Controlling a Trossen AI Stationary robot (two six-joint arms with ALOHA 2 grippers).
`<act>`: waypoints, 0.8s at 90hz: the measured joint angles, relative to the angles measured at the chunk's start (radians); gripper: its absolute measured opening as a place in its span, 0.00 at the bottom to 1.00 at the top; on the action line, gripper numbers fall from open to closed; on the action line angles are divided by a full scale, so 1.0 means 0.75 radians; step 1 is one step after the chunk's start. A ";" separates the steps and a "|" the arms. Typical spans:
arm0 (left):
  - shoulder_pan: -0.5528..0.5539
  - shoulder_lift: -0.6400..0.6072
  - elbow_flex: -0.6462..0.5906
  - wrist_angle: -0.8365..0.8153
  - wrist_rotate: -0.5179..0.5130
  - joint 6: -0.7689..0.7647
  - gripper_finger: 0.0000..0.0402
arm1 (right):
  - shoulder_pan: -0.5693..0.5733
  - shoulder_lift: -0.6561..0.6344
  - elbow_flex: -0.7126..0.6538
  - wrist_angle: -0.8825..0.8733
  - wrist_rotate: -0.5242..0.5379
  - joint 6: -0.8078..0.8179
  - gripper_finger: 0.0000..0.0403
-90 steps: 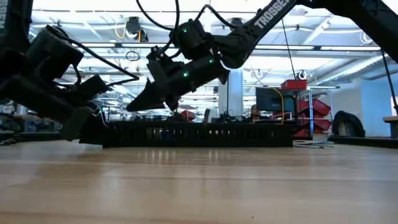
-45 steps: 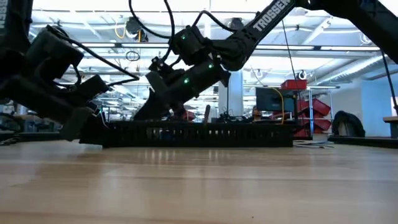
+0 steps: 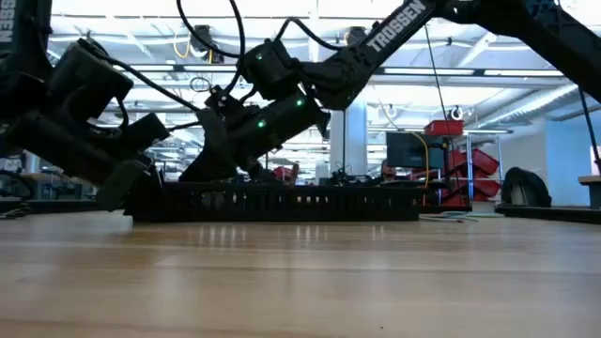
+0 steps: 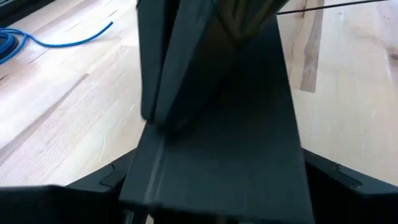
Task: Ziptie cables
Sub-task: Close the cable duct
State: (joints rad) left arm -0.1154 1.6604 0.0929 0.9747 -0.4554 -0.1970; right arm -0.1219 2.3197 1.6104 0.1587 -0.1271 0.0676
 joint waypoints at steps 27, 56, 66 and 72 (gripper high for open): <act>-0.003 -0.076 -0.003 -0.032 -0.004 0.076 0.75 | -0.001 -0.022 -0.003 -0.047 0.007 -0.011 0.00; 0.015 -0.046 0.110 -0.090 0.055 0.110 0.75 | 0.001 -0.040 -0.009 -0.009 -0.001 -0.022 0.01; 0.011 -0.071 0.114 -0.144 0.013 0.074 0.75 | 0.016 -0.114 -0.008 -0.049 0.009 -0.082 0.05; 0.001 -0.115 0.114 -0.203 0.013 0.035 0.75 | 0.035 -0.176 -0.004 -0.106 0.040 -0.106 0.09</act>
State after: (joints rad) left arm -0.1149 1.5742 0.1785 0.8221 -0.4456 -0.1709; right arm -0.0953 2.1876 1.6073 0.0791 -0.0969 -0.0116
